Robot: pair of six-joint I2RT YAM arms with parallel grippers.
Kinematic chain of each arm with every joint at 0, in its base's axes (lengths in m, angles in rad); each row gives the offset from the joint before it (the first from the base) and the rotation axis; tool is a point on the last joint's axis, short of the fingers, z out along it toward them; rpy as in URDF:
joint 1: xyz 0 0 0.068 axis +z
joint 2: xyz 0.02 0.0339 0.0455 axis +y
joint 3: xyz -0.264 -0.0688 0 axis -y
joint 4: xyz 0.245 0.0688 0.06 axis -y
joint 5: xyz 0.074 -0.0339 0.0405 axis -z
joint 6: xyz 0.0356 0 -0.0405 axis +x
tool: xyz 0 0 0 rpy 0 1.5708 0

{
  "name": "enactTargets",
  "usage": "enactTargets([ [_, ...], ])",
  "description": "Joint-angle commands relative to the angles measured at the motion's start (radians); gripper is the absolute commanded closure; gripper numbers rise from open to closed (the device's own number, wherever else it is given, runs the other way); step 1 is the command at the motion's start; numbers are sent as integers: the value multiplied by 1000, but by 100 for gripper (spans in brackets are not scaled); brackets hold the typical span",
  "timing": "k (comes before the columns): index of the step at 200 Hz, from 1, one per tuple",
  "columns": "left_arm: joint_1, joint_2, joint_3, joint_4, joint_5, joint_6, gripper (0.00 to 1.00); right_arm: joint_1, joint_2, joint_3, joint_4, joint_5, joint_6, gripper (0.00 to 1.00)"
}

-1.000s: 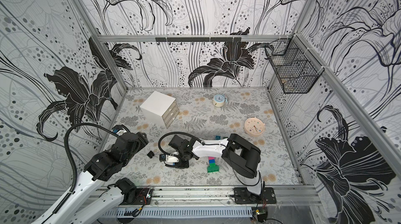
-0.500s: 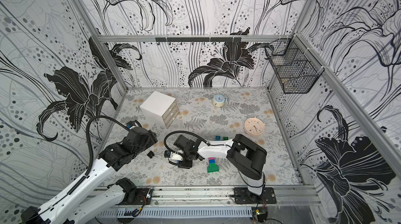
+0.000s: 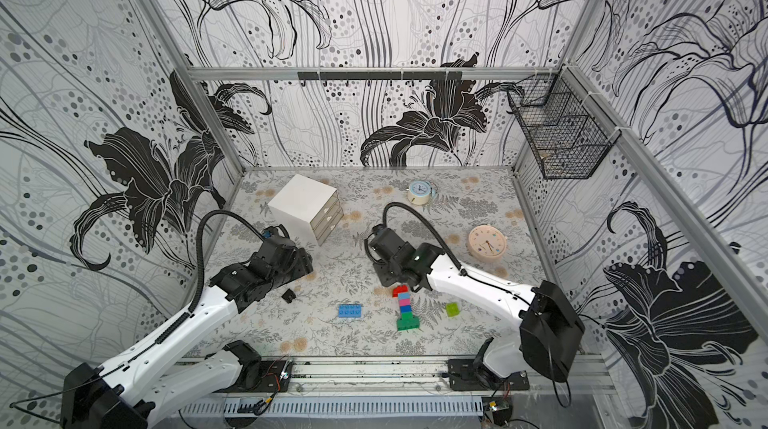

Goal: Assemble the number 1 with lego
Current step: Pick up the lego brick from the center of the board.

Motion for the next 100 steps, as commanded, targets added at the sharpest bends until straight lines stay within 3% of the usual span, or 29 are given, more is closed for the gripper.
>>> enactTargets([
  [1,28,34,30,10,10,25,27,-55,-91,-60,-226,55,238,40],
  [40,133,66,-36,-54,27,-72,21,-109,-158,-94,-232,26,251,37],
  [73,235,77,-107,-24,109,-115,15,-111,-155,-86,-232,23,235,35],
  [100,267,177,-97,-41,176,-148,14,-111,-156,-85,-227,20,231,35],
])
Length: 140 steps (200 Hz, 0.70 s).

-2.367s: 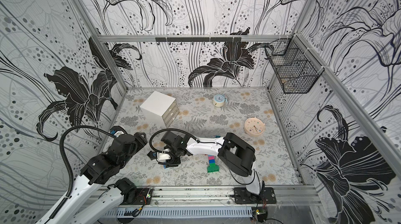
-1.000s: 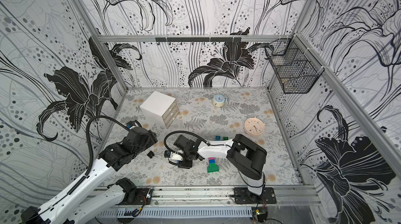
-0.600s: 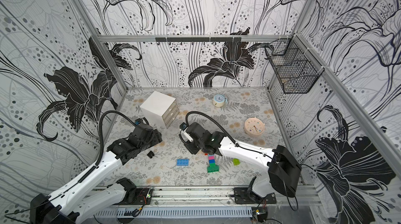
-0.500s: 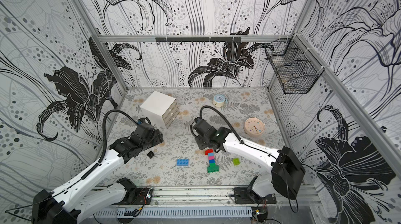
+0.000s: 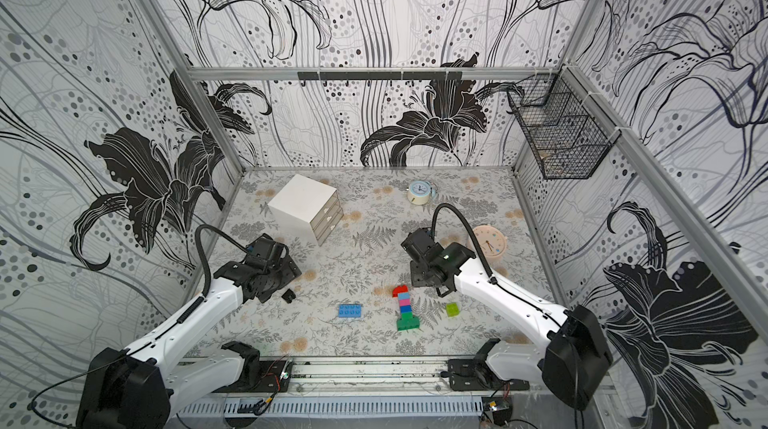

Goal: Assemble the number 1 with lego
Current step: Pick up the lego brick from the center of the board.

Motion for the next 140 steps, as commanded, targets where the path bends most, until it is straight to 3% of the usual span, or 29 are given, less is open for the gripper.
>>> enactTargets([
  [1,21,72,7,-2,79,-51,14,-5,-5,2,-26,1,15,35],
  [37,39,200,33,-25,125,-100,21,-5,-17,-4,-22,-10,16,35],
  [63,46,206,28,-33,117,-131,23,-5,-30,-9,-25,-12,22,35],
  [108,69,215,17,-33,120,-136,43,-5,-23,-3,-22,-28,23,35],
  [140,78,219,7,-13,142,-124,47,-5,-20,8,-9,-41,19,36],
])
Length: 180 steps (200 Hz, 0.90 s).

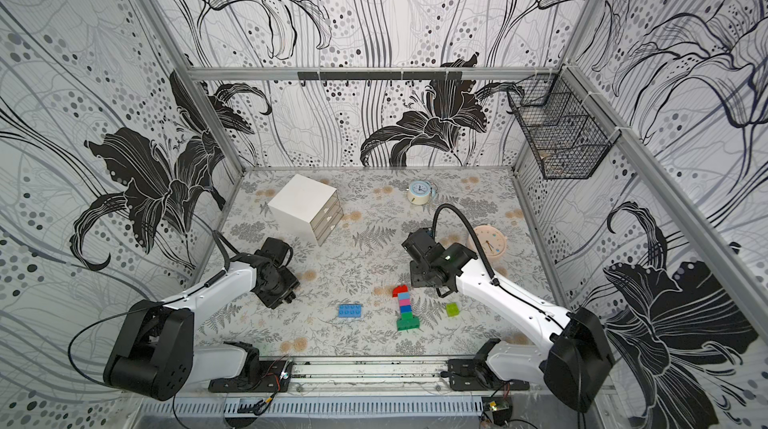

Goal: Assemble the number 1 with lego
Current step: Pick up the lego brick from the center of the board.

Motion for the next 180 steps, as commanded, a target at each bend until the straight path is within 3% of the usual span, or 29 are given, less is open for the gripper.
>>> enactTargets([
  [1,11,8,3,10,18,1,47,-5,-6,8,-9,-14,11,36],
  [64,14,-52,-17,43,100,-13,65,-4,-30,0,73,-89,-5,37],
  [109,13,-182,-31,85,227,-117,73,40,-54,-11,227,-173,-16,37],
  [145,-14,-295,-85,230,325,-398,79,193,0,-50,535,-194,49,31],
  [180,-124,-422,-187,422,268,-763,80,310,154,-6,746,-208,117,25],
])
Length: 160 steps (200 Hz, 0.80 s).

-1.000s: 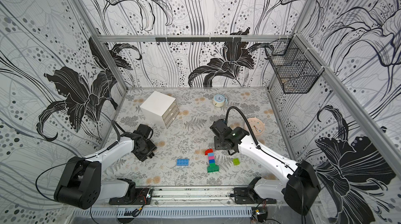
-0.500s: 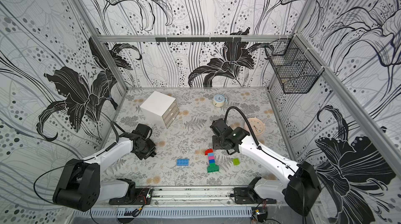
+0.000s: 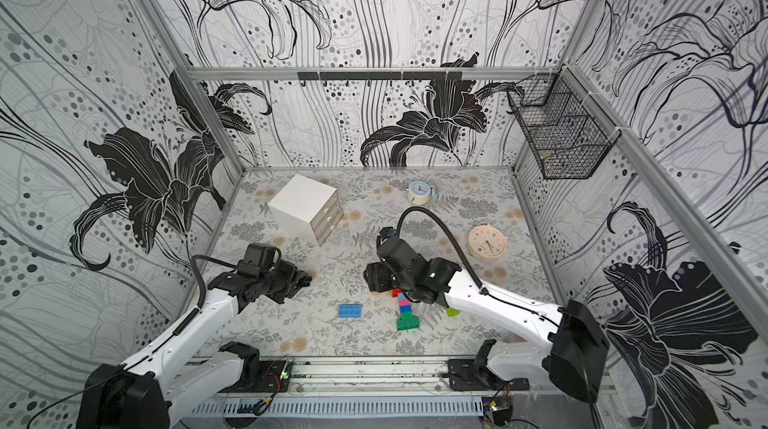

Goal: Assemble the number 1 with lego
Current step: Pick up the lego brick from the center of the board.

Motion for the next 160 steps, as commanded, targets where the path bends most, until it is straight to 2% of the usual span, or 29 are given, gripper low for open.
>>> enactTargets([
  [1,-64,-60,-50,173,-11,-316,80,51,87,23,216,-25,63,25],
  [25,-113,-74,-46,199,-33,-422,79,62,164,48,336,-65,101,22],
  [57,-136,-60,-15,220,-31,-484,79,69,247,110,366,-119,95,22],
  [113,-150,-56,-19,262,-33,-555,79,68,347,185,376,-145,73,29],
  [160,-150,-74,-30,259,-34,-567,79,52,424,230,350,-144,50,35],
])
